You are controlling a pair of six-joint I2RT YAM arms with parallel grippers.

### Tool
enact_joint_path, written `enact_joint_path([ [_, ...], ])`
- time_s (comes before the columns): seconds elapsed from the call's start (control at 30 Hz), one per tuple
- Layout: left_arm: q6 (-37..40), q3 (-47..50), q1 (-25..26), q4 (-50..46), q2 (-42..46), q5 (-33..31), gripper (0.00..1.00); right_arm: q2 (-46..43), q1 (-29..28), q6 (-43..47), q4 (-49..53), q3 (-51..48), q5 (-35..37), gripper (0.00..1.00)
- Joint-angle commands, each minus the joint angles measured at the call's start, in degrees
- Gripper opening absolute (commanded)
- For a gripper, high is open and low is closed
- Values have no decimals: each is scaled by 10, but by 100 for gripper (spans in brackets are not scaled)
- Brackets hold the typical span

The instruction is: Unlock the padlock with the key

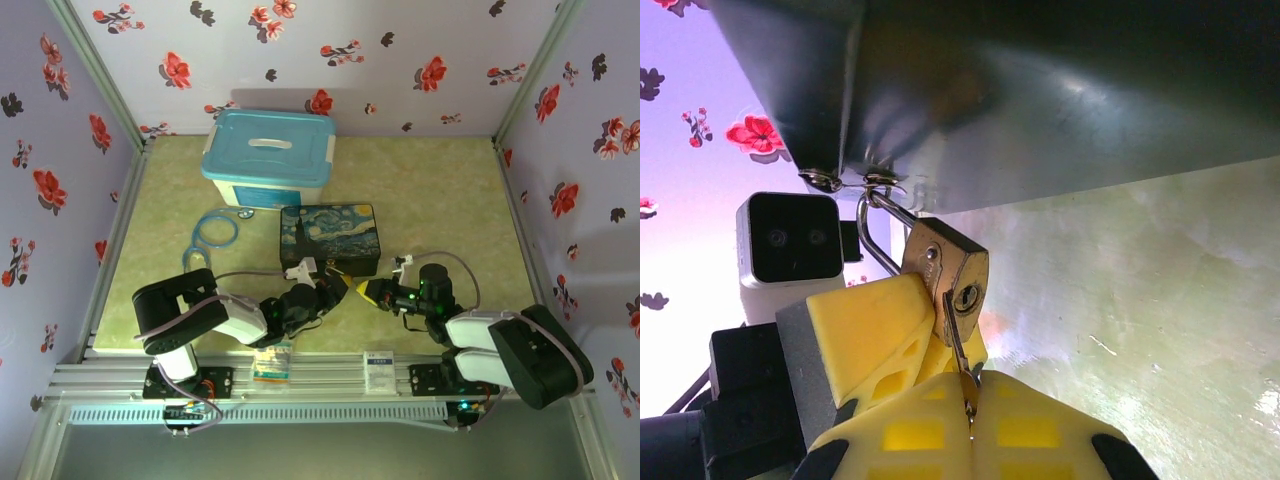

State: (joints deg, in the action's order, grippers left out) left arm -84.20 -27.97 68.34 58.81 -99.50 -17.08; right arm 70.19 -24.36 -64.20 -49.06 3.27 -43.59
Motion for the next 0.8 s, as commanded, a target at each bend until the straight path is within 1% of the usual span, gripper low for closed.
enact_joint_path([
  [0.0, -7, -11, 0, 57, -6, -7, 0, -18, 4, 28, 35, 4, -8, 0],
  [0.17, -4, -11, 0, 52, -4, -10, 0, -48, 4, 27, 55, -12, -4, 0],
  [0.37, -4, -15, 0, 52, -3, -10, 0, -87, 4, 40, 101, -7, 0, 0],
  [0.77, -6, -18, 4, 66, -3, -12, 0, -67, 4, 28, 70, -1, -2, 0],
])
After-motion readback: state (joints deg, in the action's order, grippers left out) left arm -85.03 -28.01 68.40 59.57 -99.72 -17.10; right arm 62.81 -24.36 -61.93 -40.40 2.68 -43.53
